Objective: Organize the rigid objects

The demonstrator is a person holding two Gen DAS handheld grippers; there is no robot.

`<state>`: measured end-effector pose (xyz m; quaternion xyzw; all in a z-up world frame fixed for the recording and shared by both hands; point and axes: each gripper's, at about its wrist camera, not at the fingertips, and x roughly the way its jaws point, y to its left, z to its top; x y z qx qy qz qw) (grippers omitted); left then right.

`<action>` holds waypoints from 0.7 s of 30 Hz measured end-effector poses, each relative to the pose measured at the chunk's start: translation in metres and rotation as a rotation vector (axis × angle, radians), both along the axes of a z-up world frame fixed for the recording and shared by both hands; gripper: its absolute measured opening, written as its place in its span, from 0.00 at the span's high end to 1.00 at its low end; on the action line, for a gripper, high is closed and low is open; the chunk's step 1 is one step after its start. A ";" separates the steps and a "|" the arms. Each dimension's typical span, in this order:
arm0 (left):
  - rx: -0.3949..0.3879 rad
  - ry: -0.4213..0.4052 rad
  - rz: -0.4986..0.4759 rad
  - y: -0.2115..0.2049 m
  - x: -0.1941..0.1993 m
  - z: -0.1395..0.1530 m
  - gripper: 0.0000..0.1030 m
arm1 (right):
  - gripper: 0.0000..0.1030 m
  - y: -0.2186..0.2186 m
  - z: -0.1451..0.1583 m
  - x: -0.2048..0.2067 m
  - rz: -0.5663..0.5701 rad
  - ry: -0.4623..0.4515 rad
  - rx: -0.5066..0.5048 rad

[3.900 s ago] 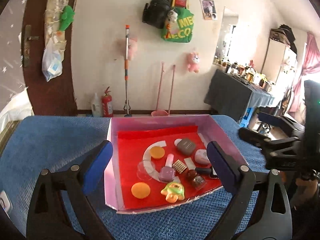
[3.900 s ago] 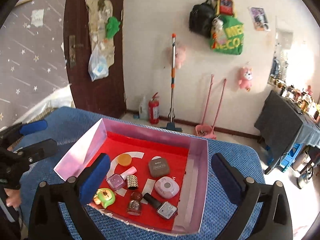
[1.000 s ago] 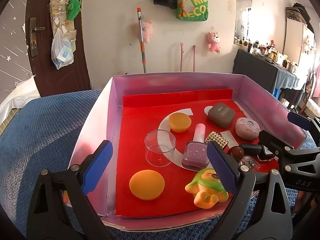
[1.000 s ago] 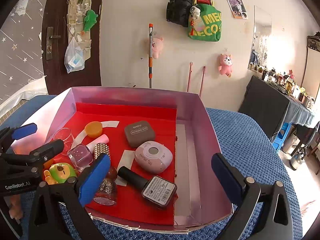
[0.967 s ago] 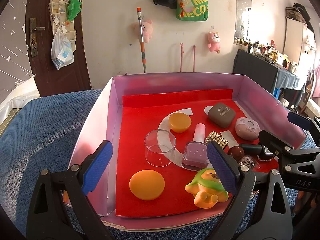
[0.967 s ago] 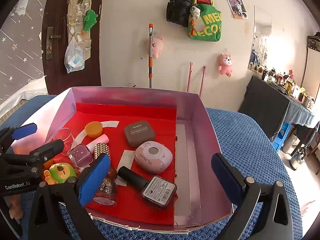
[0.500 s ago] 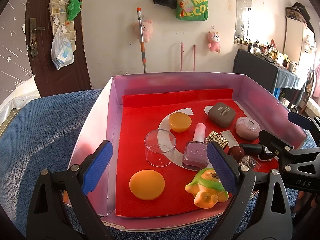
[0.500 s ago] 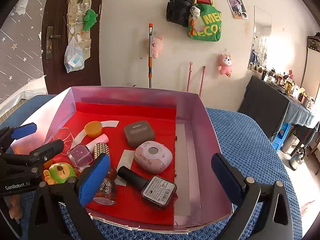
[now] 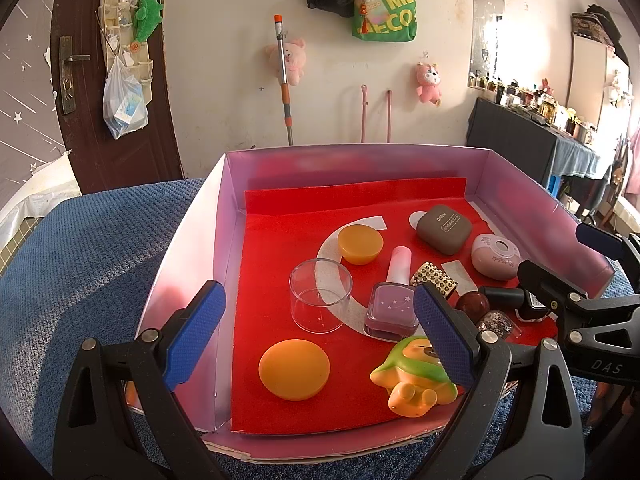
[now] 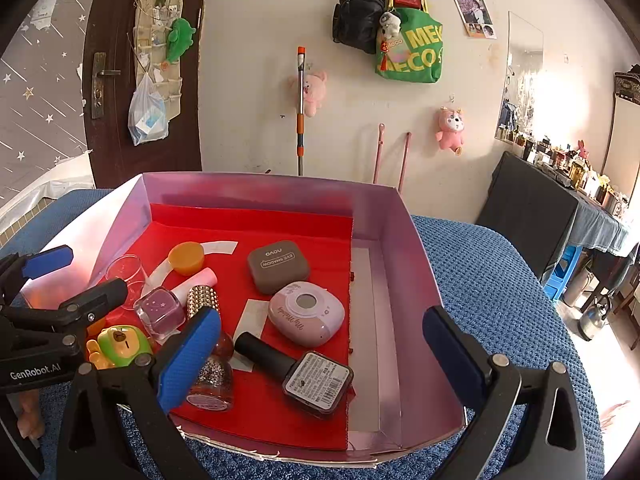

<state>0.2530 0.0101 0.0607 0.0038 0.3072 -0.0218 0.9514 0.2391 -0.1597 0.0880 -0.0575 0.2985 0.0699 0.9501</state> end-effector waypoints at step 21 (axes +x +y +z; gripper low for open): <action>0.003 0.002 0.001 0.001 -0.001 -0.001 0.07 | 0.00 0.000 0.001 0.000 0.000 0.000 -0.002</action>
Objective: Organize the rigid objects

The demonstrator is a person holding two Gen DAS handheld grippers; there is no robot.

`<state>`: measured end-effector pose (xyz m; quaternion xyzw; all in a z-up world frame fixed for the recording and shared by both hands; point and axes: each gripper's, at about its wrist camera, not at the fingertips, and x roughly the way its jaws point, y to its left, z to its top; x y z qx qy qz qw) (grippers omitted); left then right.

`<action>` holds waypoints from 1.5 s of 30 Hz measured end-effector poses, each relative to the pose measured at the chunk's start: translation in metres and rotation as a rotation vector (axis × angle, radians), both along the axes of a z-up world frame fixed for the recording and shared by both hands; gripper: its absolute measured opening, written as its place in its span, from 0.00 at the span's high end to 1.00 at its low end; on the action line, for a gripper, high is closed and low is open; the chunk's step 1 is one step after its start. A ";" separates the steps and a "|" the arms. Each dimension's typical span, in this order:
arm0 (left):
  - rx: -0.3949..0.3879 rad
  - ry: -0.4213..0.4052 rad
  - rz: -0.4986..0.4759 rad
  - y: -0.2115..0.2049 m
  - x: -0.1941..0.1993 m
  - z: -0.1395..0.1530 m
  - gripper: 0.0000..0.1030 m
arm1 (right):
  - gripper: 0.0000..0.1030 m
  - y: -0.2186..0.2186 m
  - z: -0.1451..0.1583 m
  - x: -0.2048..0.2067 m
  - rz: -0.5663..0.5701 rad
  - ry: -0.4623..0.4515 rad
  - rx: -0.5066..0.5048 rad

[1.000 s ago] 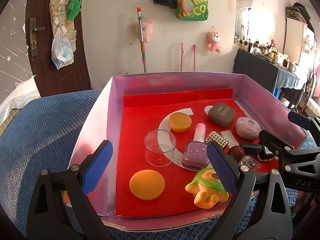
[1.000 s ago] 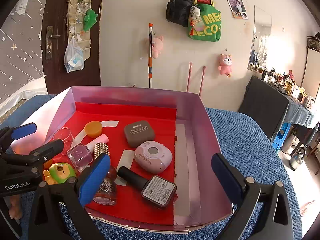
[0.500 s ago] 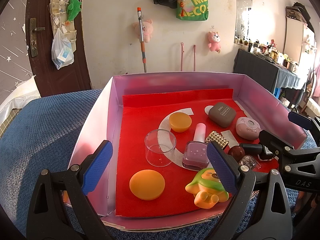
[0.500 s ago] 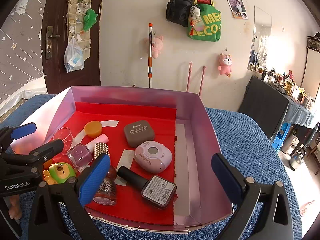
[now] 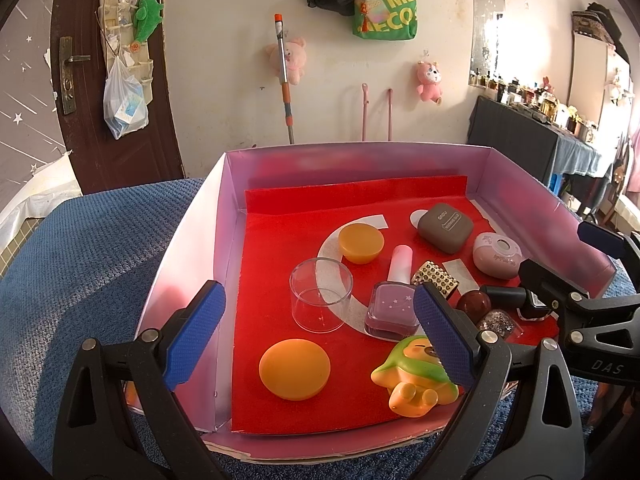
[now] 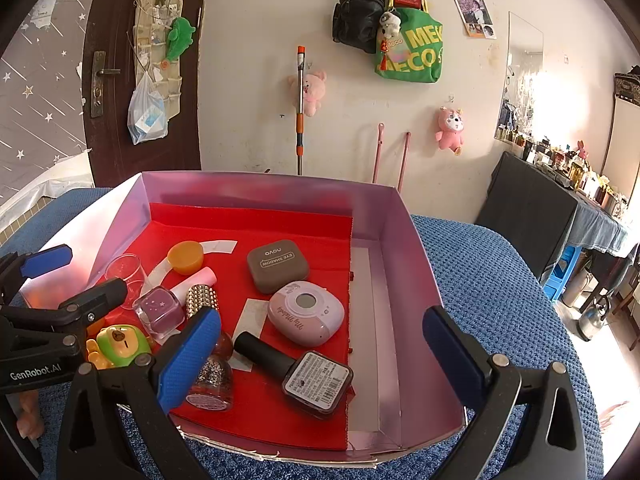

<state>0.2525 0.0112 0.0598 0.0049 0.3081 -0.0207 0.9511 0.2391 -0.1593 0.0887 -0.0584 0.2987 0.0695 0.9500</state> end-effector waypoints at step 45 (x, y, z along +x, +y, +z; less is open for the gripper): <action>0.005 0.307 0.068 -0.002 -0.090 -0.038 0.00 | 0.00 -0.036 -0.044 -0.083 -0.064 0.346 0.015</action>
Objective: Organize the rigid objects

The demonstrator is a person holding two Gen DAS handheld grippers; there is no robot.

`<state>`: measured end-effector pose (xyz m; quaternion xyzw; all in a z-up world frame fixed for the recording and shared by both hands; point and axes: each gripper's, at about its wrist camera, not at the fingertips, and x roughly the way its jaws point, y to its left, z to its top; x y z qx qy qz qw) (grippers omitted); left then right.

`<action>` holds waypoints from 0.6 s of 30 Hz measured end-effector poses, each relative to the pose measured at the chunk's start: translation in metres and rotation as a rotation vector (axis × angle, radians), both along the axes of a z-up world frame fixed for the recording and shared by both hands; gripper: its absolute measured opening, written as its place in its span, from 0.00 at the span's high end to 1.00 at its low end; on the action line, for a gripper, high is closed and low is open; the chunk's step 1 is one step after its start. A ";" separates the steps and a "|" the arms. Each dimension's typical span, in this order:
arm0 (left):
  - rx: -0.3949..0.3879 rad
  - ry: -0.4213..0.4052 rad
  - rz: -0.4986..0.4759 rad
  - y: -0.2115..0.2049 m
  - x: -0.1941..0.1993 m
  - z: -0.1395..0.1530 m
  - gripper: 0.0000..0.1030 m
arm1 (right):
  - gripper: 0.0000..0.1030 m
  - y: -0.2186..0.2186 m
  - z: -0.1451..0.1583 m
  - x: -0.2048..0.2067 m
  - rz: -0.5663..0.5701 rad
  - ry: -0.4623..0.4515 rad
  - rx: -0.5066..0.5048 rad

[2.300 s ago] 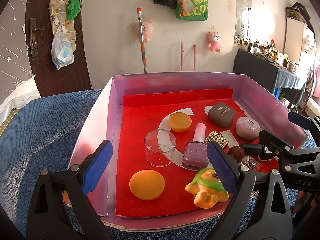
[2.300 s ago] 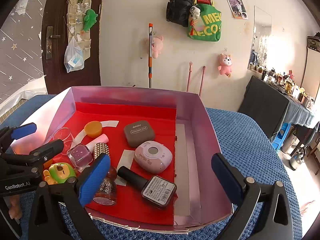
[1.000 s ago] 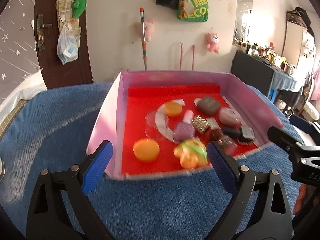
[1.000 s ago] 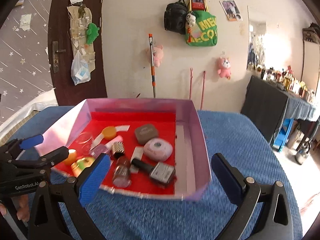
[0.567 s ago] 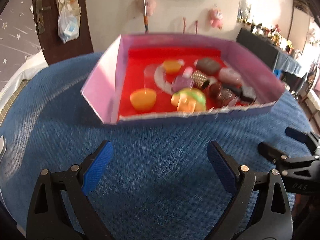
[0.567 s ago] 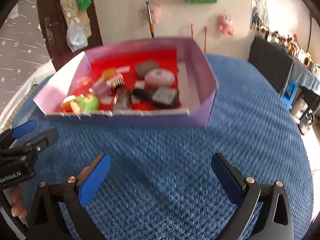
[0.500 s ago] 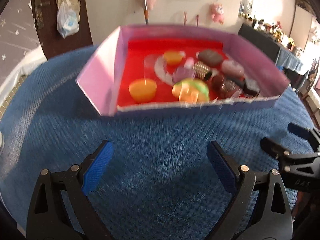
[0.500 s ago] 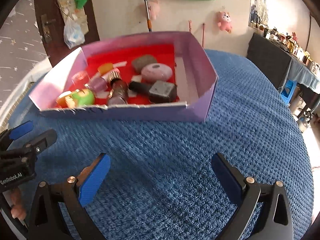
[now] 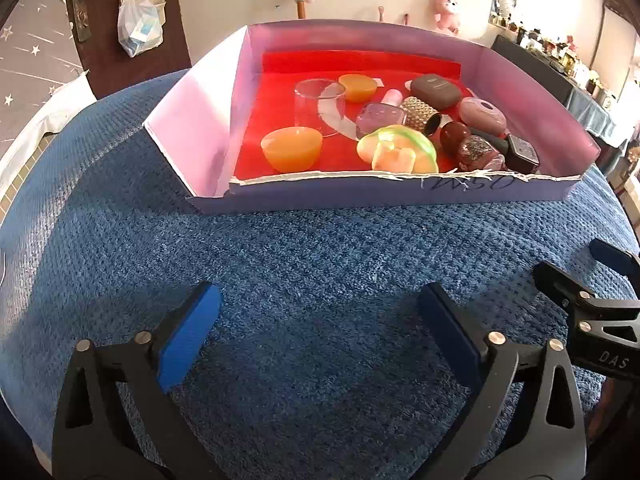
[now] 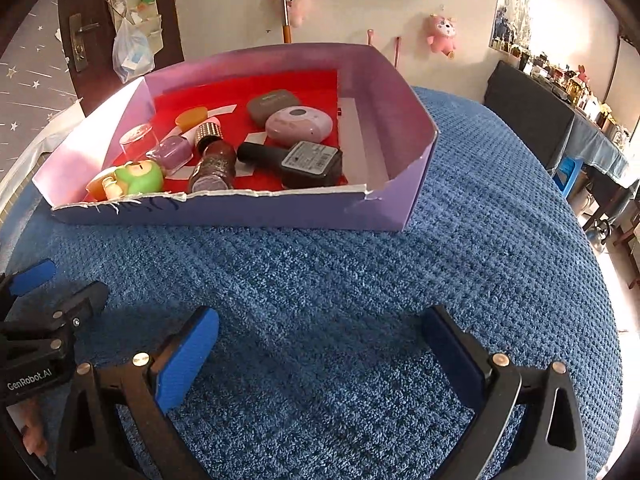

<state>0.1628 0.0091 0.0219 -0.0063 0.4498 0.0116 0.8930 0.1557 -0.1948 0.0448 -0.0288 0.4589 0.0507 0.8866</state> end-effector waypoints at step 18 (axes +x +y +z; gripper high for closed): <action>-0.004 0.001 0.003 -0.001 0.002 0.000 0.00 | 0.00 0.001 0.002 0.007 -0.017 0.003 0.000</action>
